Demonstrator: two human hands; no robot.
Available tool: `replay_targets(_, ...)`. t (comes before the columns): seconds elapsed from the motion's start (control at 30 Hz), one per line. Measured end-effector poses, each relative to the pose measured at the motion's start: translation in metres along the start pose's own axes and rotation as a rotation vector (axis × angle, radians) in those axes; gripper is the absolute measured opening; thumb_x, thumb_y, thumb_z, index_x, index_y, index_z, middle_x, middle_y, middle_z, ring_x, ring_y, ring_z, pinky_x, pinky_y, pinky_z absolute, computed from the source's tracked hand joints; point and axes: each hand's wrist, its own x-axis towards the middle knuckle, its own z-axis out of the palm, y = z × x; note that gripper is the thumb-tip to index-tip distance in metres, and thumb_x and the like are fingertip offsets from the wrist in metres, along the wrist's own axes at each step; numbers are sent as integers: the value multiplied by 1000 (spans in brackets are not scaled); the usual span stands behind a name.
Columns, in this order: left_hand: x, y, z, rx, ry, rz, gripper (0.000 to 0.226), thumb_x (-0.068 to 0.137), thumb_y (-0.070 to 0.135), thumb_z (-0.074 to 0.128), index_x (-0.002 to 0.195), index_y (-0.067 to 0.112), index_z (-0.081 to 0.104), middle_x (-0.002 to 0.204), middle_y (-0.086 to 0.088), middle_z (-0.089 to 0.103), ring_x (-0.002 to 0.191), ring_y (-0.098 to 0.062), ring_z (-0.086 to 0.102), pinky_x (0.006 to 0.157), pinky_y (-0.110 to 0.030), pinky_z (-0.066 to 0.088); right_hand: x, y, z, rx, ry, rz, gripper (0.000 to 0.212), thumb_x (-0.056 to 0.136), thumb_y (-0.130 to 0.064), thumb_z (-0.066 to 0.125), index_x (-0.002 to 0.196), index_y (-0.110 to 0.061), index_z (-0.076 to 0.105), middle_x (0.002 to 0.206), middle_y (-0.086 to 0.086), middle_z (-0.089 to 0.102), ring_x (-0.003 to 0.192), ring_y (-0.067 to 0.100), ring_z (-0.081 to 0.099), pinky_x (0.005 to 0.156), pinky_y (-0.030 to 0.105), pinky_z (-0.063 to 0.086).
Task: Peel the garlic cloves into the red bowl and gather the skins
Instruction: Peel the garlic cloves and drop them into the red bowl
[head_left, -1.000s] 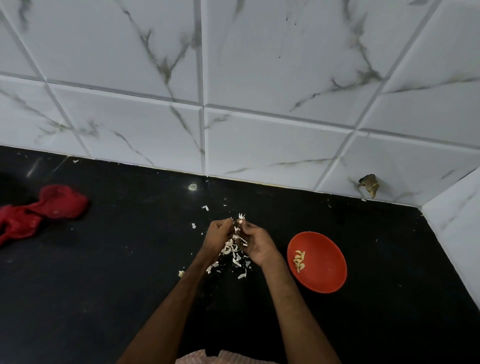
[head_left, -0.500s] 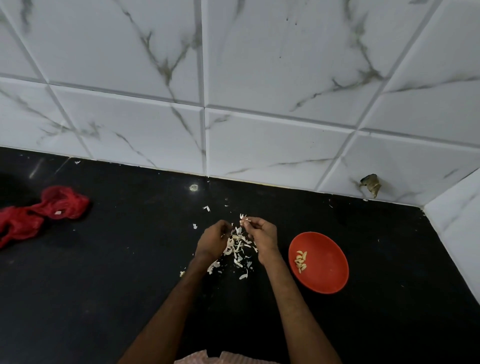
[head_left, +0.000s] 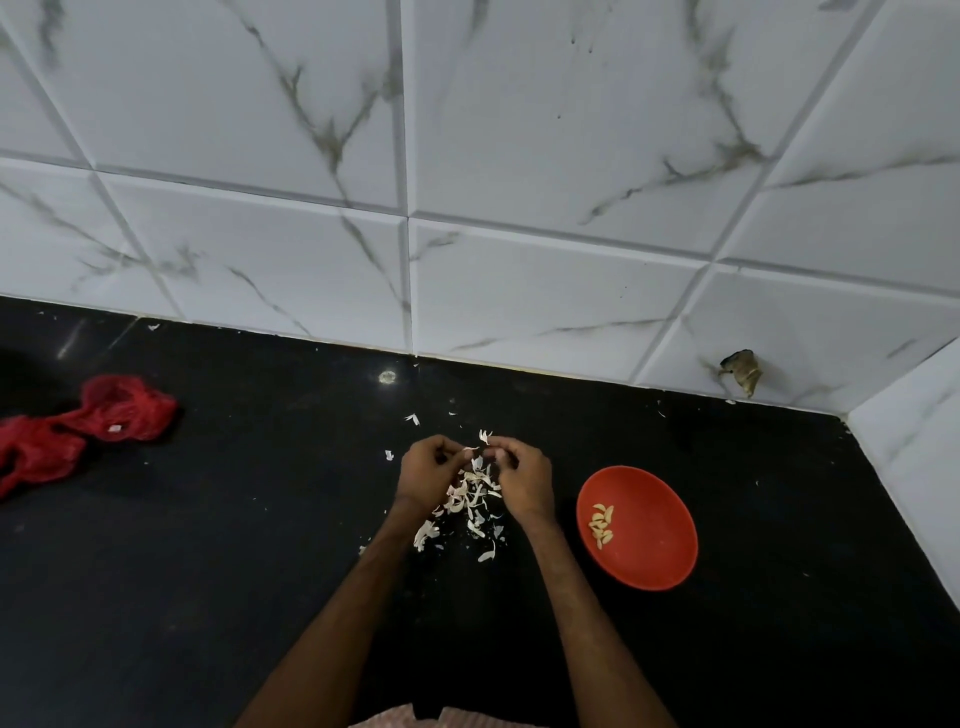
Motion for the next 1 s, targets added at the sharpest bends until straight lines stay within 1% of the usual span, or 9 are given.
replay_targets(0.1,-1,0,-1,-28,-21,10,7,87,16,76,82,14,71,72,-1,74,60,-15,63,58,-30,53,0,0,0,18,2,-21,19,98,-16,62,113,-14,72,104,-11,69,95,-3,61,79,8,46)
replay_targets(0.23,-4,5,0,-46,-88,33,4,89,14,73,85,14,73,75,-1,76,56,-9,58,53,-21,47,-2,1,4,90,30,-26,2,89,-13,73,91,-12,74,84,-7,72,79,1,67,78,24,55)
replay_targets(0.37,-7,10,6,27,-146,107,12,95,12,64,83,12,65,69,-1,70,51,3,52,53,-13,40,-1,1,5,89,72,-20,1,88,-10,73,89,-9,73,83,-4,70,79,6,66,78,31,57)
replay_targets(0.47,-10,13,11,107,-219,149,18,101,10,53,84,7,60,67,3,59,54,4,48,55,-12,38,-1,1,2,100,101,-34,6,87,-7,74,85,-13,72,81,-4,71,78,11,68,76,35,60)
replay_targets(0.53,-11,17,11,57,-273,107,25,103,10,47,82,4,58,63,2,55,51,2,44,53,-14,35,-2,1,1,110,105,-39,10,86,-6,74,84,-15,72,80,-4,71,78,12,69,75,37,60)
replay_targets(0.7,-12,20,6,-104,-377,-174,36,107,21,41,73,18,52,53,5,45,44,-4,34,42,-19,21,-5,0,0,44,107,-60,13,84,-3,75,81,-16,72,78,-7,70,76,5,67,73,29,58)
replay_targets(0.77,-9,20,10,-4,-328,-160,37,106,18,42,70,17,54,52,5,47,45,-7,36,44,-24,27,-5,-1,4,-50,113,-79,11,85,-4,74,81,-14,71,80,-7,68,77,5,65,71,28,56)
replay_targets(0.87,-8,18,20,327,-118,24,29,101,17,49,75,15,62,65,0,63,61,-17,58,66,-36,48,-5,-9,6,-221,162,-23,8,88,-12,71,83,-17,68,83,-8,65,78,8,62,66,26,49)
replay_targets(1.0,-11,22,17,625,-3,213,18,101,30,49,99,21,65,86,0,68,80,-21,65,67,-34,47,3,-16,3,-59,162,174,14,91,-17,70,81,-26,68,78,-11,66,79,10,66,73,34,57)
